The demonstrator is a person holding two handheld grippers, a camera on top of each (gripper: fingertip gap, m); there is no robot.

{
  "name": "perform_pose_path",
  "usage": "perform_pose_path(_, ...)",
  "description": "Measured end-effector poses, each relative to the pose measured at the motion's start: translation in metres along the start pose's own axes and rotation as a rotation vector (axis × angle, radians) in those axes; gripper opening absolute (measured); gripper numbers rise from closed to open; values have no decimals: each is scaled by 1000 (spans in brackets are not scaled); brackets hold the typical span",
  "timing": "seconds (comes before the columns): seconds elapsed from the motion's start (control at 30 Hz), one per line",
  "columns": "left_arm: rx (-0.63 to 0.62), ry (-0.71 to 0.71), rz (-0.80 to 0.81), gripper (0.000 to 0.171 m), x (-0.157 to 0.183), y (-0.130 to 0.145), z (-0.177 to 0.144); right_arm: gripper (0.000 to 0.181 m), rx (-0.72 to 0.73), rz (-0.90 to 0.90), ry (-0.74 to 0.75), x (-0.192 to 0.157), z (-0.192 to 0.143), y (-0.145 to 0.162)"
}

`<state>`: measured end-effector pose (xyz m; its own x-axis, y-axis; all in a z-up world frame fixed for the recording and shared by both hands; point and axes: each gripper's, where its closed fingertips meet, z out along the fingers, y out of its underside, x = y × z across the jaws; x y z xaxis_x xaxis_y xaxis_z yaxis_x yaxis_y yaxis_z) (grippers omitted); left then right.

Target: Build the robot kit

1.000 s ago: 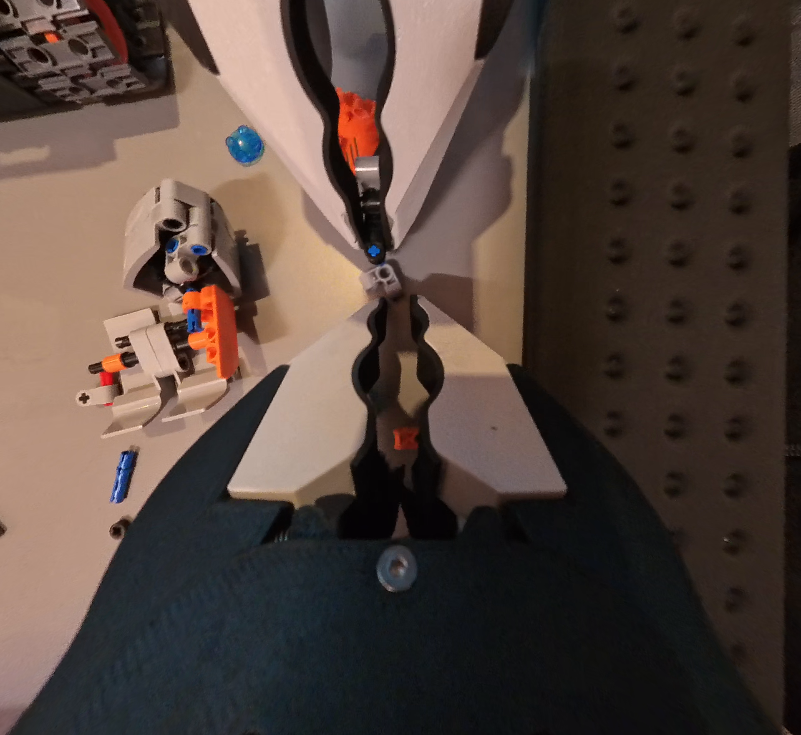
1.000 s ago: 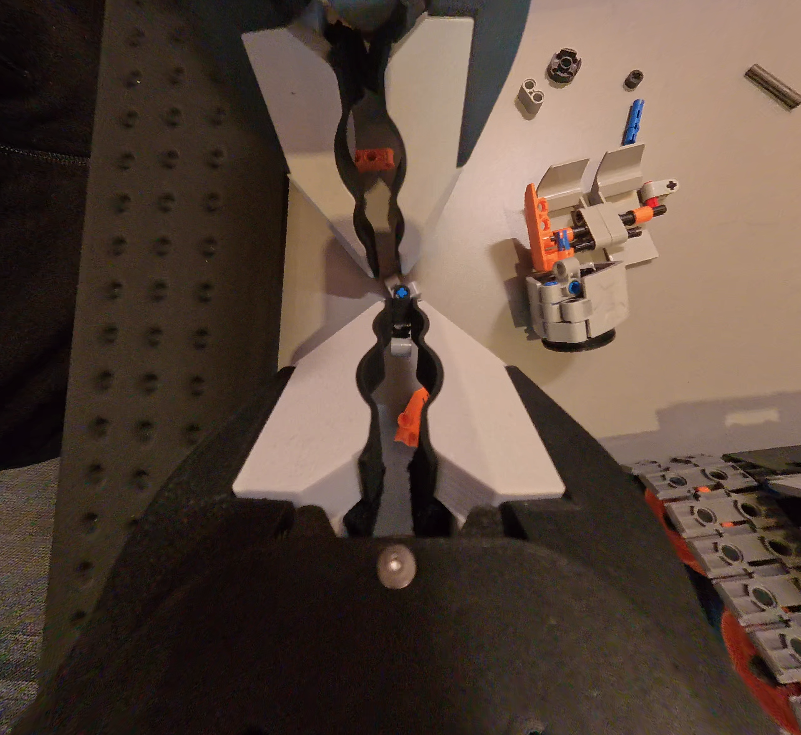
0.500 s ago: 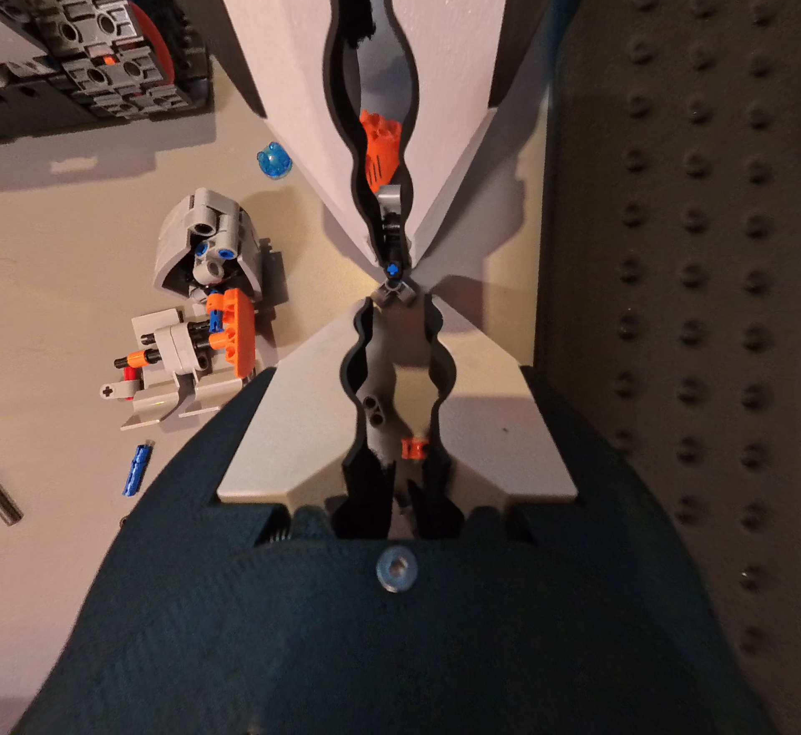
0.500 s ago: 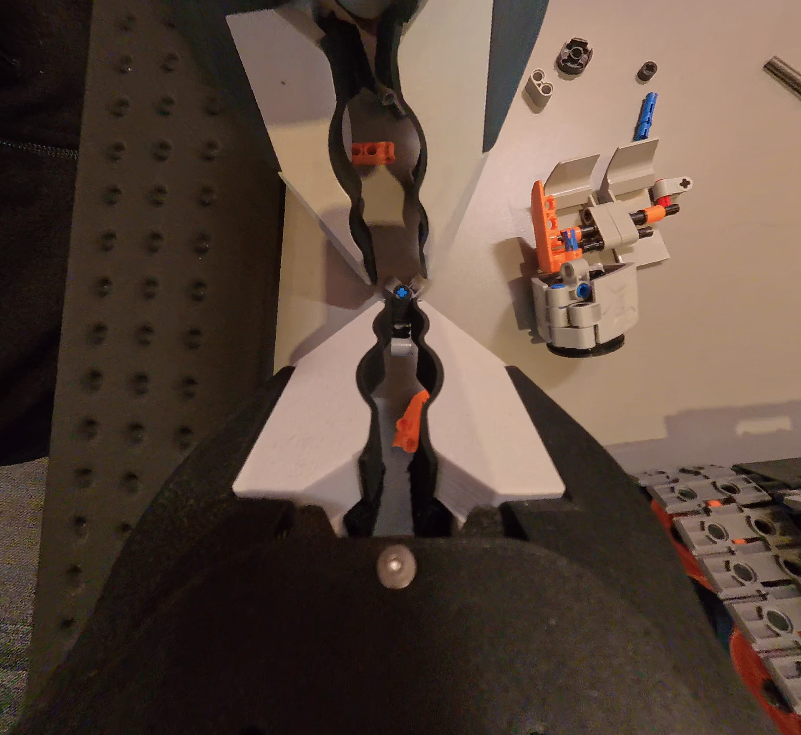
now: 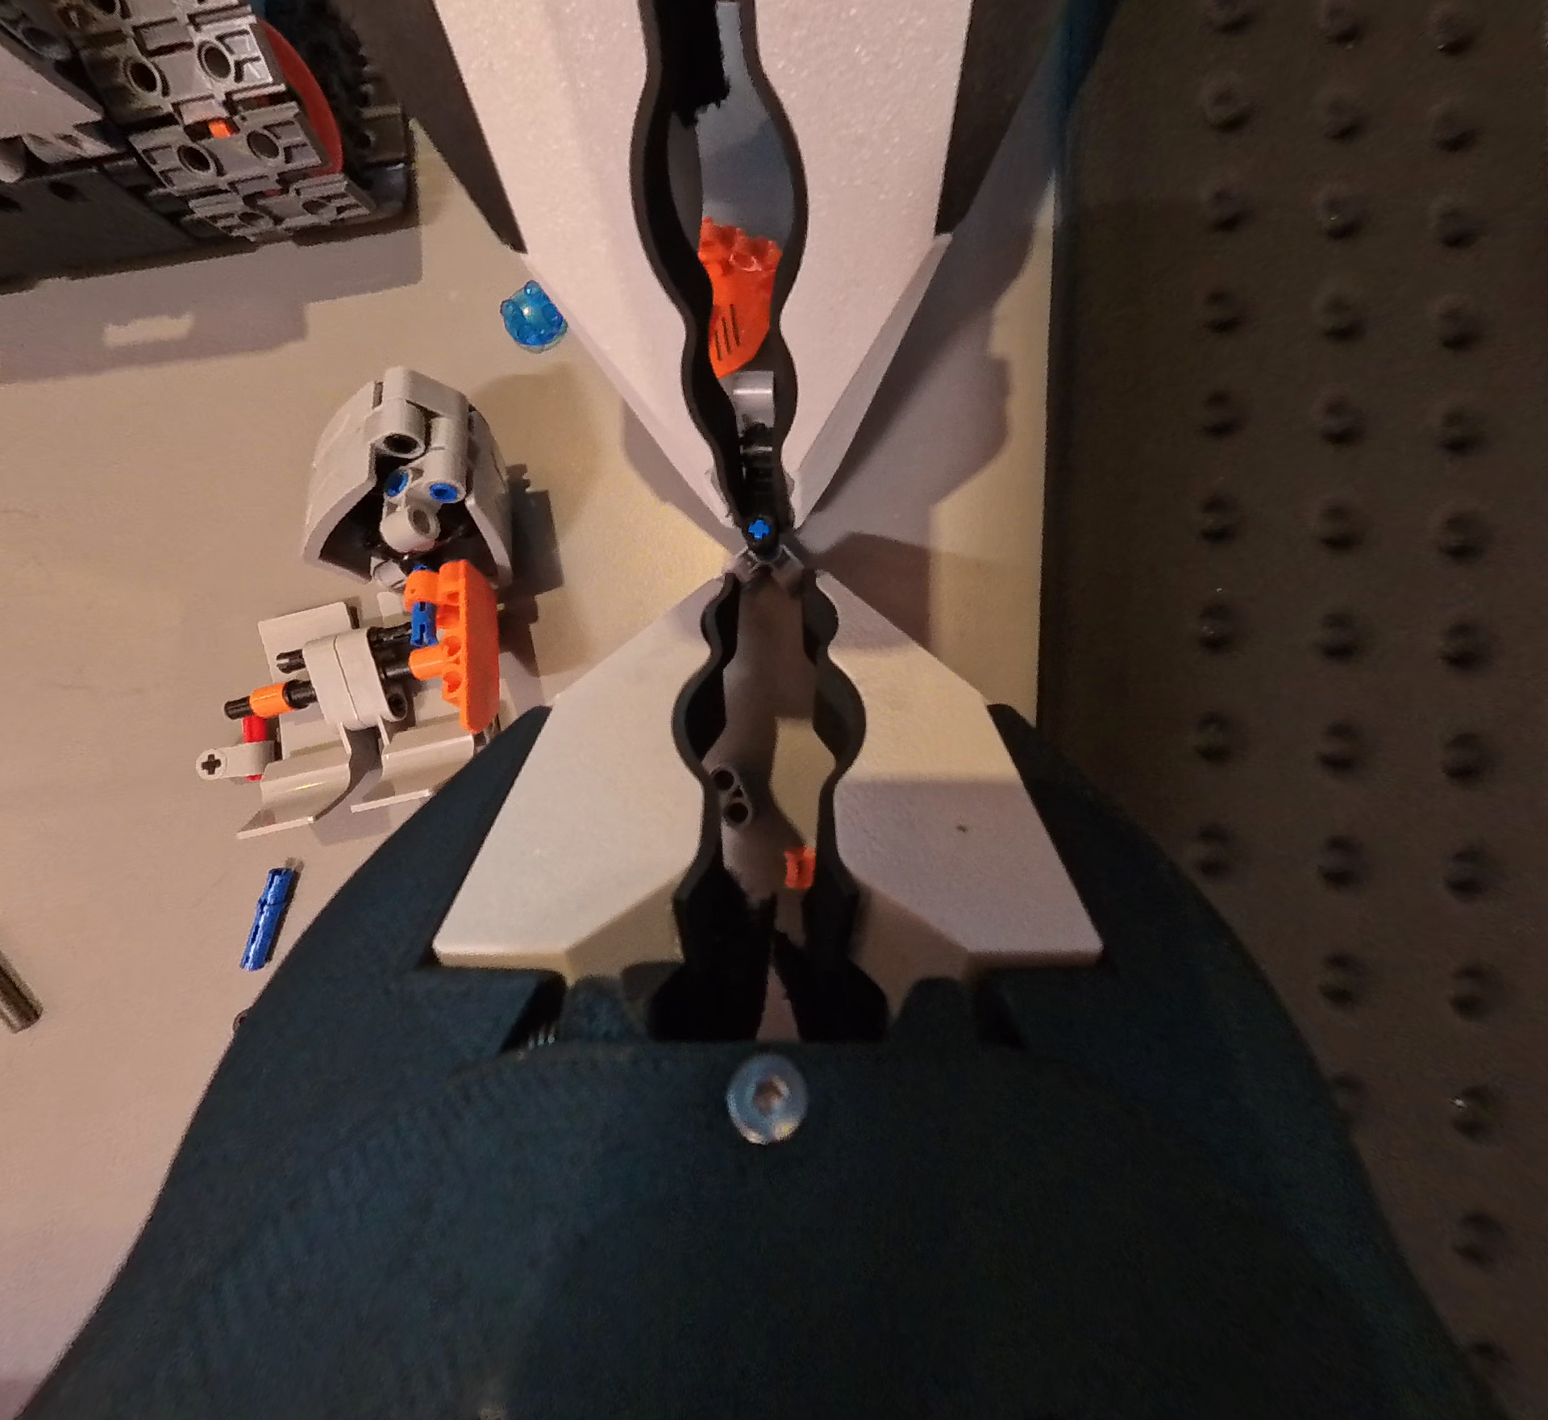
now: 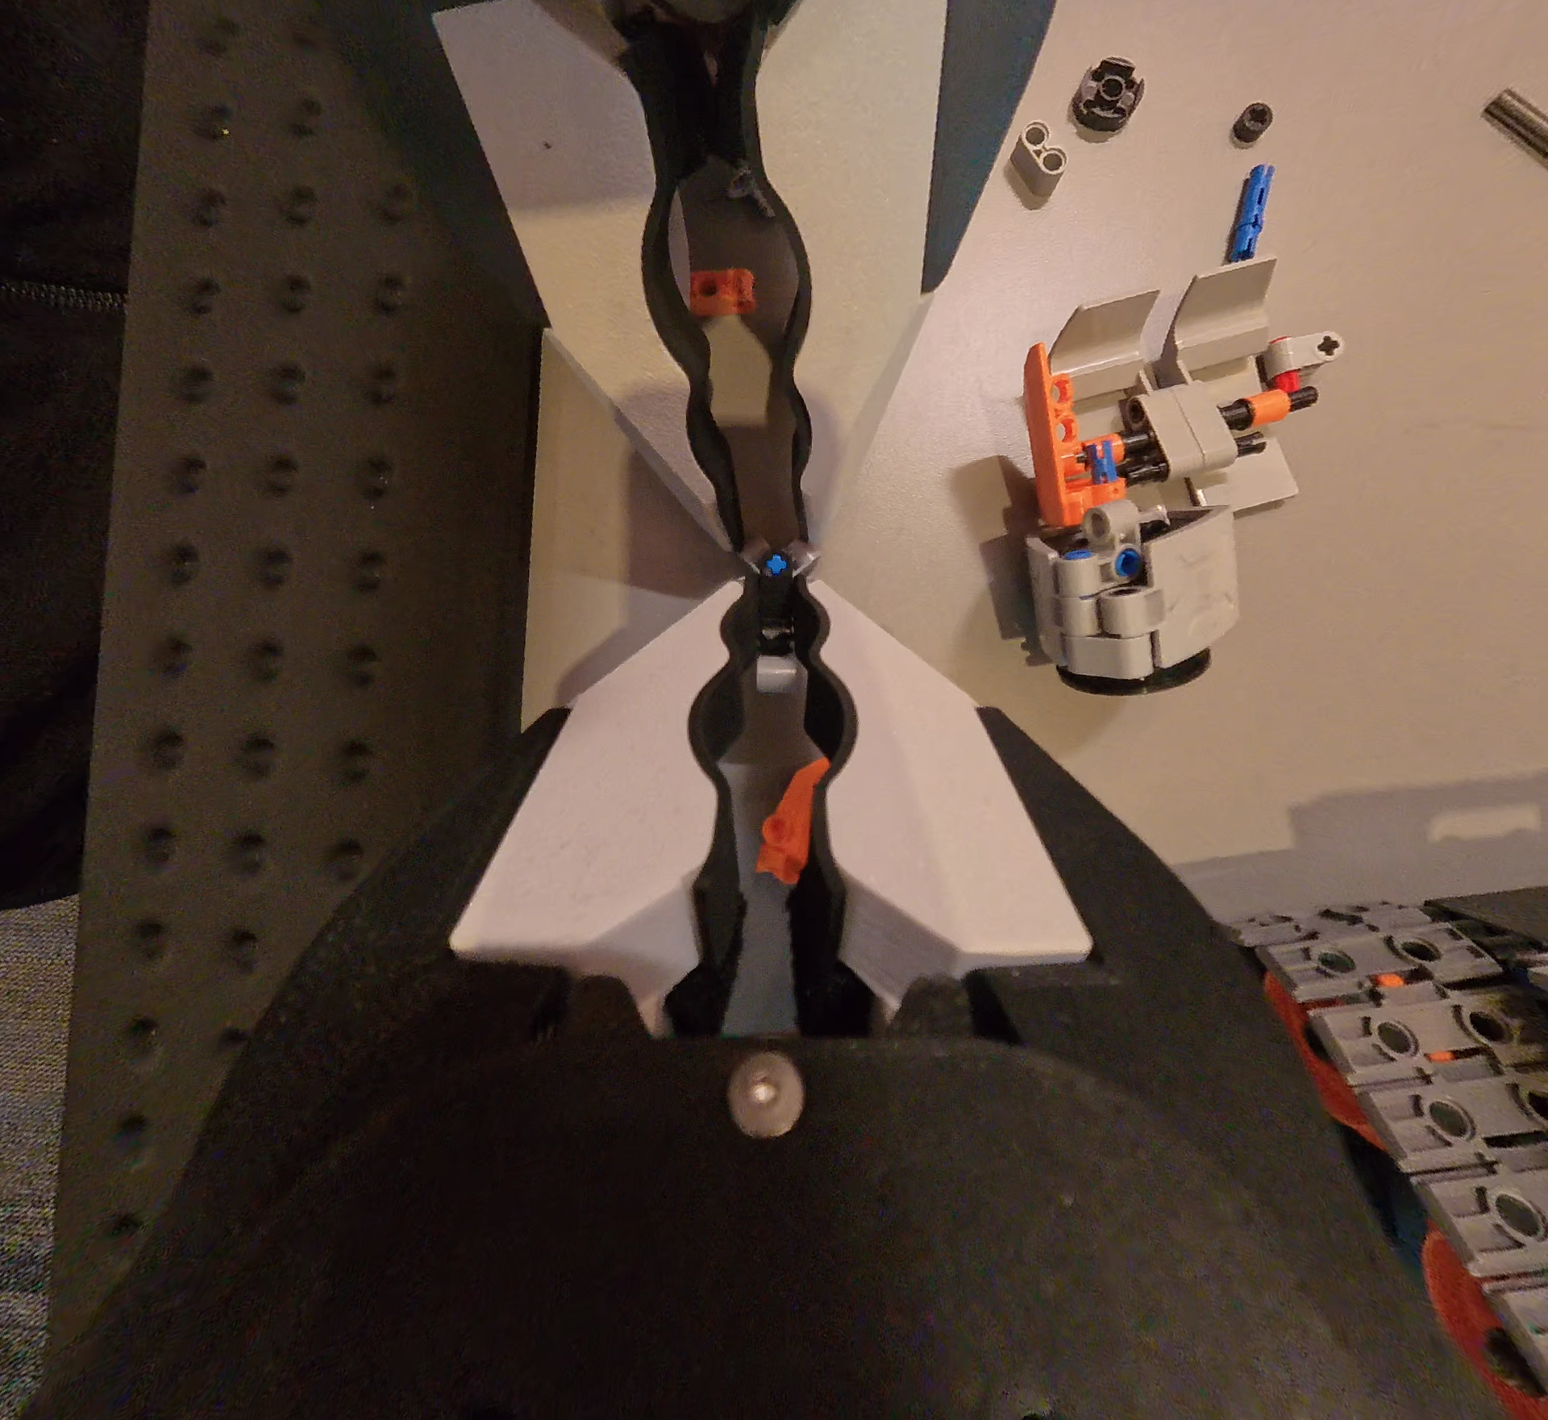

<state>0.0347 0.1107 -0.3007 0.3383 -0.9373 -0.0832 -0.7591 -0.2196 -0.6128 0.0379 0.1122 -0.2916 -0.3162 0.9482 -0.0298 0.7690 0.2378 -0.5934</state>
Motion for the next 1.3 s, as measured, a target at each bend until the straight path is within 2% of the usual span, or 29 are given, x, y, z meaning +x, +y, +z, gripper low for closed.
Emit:
perform_pose_path(0.33,7,4,-2,12,0,0,0,5,-28,-4,10,0,0,1)
perform_pose_path(0.83,43,10,-36,12,0,0,0,4,-159,-165,145,2,5,9)
perform_pose_path(1.2,81,-25,5,15,-1,-7,-4,5,-92,-83,98,4,-1,4)
perform_pose_path(1.3,109,-31,13,9,-1,-13,-6,5,-67,-77,90,3,-5,2)
